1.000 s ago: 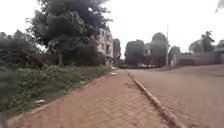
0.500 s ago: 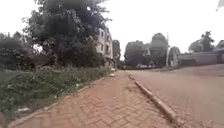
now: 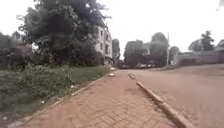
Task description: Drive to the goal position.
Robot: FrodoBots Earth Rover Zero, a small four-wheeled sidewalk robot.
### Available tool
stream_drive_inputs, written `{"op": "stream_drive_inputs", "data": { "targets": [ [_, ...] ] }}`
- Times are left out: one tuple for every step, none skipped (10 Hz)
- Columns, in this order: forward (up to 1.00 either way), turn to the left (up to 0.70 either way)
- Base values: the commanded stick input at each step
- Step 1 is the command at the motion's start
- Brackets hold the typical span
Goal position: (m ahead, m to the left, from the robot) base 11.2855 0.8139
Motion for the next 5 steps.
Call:
{"op": "stream_drive_inputs", "data": {
  "targets": [
    [0.70,0.00],
    [0.70,0.00],
    [0.70,0.00],
    [0.70,0.00],
    [0.70,0.00]
  ]
}}
